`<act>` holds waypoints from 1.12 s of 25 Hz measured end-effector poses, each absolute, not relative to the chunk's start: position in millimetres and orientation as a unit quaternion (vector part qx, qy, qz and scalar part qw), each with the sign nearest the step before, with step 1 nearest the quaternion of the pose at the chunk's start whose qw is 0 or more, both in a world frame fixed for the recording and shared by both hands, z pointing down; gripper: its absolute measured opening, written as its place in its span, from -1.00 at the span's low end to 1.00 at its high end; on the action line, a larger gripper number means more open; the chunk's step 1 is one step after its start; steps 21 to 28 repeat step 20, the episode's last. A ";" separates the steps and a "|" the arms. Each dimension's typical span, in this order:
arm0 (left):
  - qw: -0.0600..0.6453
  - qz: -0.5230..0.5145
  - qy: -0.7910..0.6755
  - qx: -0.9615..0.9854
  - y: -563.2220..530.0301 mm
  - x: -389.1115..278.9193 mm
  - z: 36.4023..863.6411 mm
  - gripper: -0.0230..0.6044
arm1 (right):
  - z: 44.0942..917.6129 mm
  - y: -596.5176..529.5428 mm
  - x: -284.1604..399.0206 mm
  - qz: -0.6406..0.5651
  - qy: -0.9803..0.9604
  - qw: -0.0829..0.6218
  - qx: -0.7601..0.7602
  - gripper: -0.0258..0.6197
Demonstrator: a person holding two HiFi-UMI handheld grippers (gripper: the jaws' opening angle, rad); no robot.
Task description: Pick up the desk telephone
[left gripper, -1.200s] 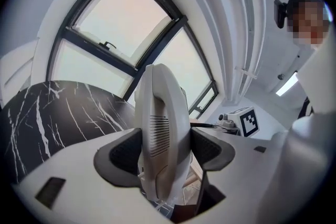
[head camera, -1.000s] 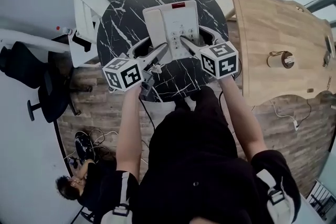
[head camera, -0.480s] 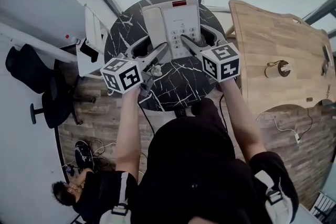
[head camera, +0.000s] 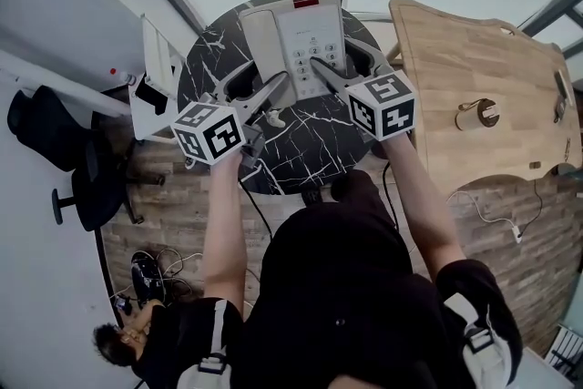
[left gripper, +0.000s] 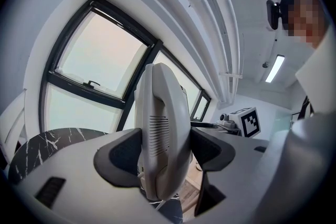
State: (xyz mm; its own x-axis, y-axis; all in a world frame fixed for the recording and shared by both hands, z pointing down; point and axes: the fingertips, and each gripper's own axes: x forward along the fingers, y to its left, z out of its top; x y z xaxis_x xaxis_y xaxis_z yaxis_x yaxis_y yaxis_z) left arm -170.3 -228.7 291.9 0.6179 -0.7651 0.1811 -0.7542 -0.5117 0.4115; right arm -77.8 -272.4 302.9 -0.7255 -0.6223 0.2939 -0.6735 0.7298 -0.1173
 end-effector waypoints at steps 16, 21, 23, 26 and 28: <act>0.228 -0.004 -0.436 0.871 -224.8 -160.2 289.8 0.06 | 301.8 -267.7 -67.5 0.111 -0.921 0.114 0.356 0.00; 0.228 -0.003 -0.435 0.871 -224.7 -158.0 288.5 0.06 | 300.5 -267.5 -65.3 0.110 -0.921 0.115 0.357 0.00; 0.228 -0.003 -0.435 0.871 -224.7 -158.0 288.5 0.06 | 300.5 -267.5 -65.3 0.110 -0.921 0.115 0.357 0.00; 0.228 -0.003 -0.435 0.871 -224.7 -158.0 288.5 0.06 | 300.5 -267.5 -65.3 0.110 -0.921 0.115 0.357 0.00; 0.228 -0.003 -0.435 0.871 -224.7 -158.0 288.5 0.06 | 300.5 -267.5 -65.3 0.110 -0.921 0.115 0.357 0.00</act>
